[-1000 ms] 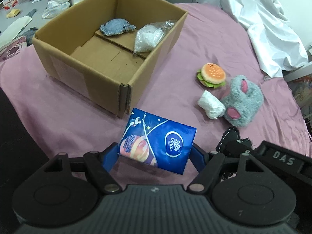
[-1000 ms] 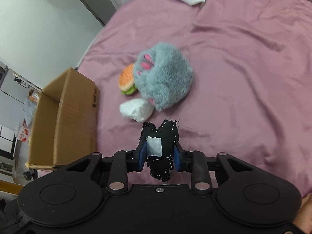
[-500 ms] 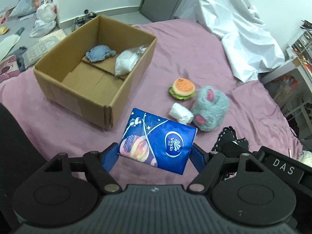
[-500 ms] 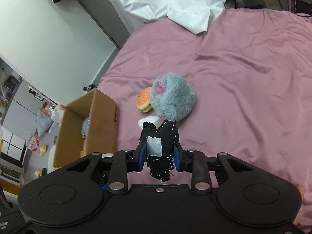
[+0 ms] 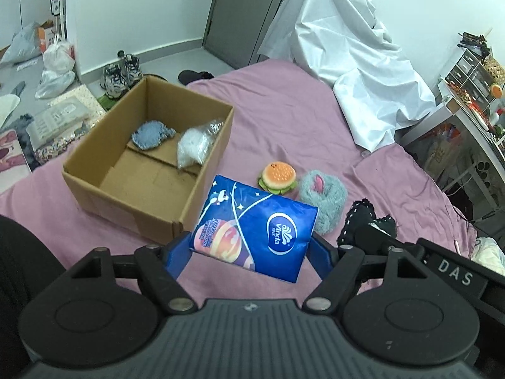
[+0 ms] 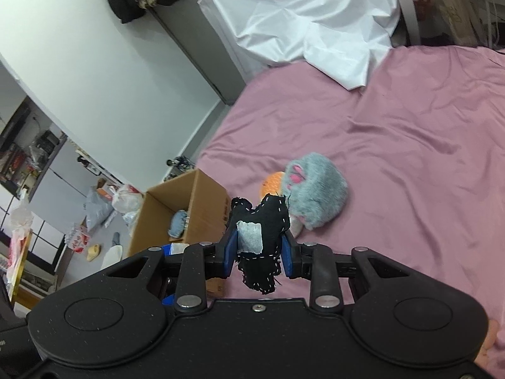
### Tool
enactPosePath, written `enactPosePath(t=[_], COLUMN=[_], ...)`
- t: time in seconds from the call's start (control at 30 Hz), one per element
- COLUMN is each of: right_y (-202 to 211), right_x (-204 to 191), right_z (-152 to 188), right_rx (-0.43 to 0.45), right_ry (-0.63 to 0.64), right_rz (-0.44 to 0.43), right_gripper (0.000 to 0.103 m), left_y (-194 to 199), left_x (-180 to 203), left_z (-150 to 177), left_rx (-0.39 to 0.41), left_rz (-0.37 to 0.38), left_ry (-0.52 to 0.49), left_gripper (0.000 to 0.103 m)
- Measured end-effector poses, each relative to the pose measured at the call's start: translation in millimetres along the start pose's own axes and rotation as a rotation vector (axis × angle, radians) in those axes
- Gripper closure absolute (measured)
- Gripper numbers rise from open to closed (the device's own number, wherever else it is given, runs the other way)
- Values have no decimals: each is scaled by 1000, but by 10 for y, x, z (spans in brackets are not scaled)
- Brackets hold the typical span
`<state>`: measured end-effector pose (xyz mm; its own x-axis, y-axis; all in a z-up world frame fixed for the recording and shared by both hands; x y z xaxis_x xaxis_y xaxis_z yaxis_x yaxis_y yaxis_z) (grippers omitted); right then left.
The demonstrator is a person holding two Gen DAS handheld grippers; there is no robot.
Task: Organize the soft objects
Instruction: 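Carry the tissue pack and black fabric with both tools over the box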
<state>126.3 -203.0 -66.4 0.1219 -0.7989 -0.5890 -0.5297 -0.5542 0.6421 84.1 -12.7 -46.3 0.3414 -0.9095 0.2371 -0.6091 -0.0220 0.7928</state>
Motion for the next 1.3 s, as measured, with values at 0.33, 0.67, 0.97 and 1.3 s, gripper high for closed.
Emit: enactPosePath(t=[0.33, 0.67, 0.97, 1.3], right_y=[59, -18, -163, -381], right_x=[-111, -218, -450, -784], right_z=[-34, -20, 24, 113], right_rx=[54, 71, 66, 54], right_ry=[26, 35, 55, 128], right_rz=[-63, -120, -139, -171], right_gripper=[74, 74, 74, 74], left_y=[78, 122, 2, -259], left_x=[-181, -504, -910, -1215], left_z=[-148, -341, -520, -681], left_rx=[31, 84, 92, 58], left_rz=[-7, -33, -60, -39], left_ry=[11, 34, 96, 120], left_gripper=[27, 27, 27, 27])
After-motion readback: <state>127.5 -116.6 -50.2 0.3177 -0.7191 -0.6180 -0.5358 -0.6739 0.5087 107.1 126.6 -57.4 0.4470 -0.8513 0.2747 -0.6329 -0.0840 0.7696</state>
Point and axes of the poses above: each gripper's, at about its wrist camera, not at the fingertips, and y roughly against the way its jaws point, x to its right, z to its underside, the point moved 1 cm from there along -y, roughly the way its jaws point, and after that the axes turned 2 degrees about -y, right-handed, at the moved point
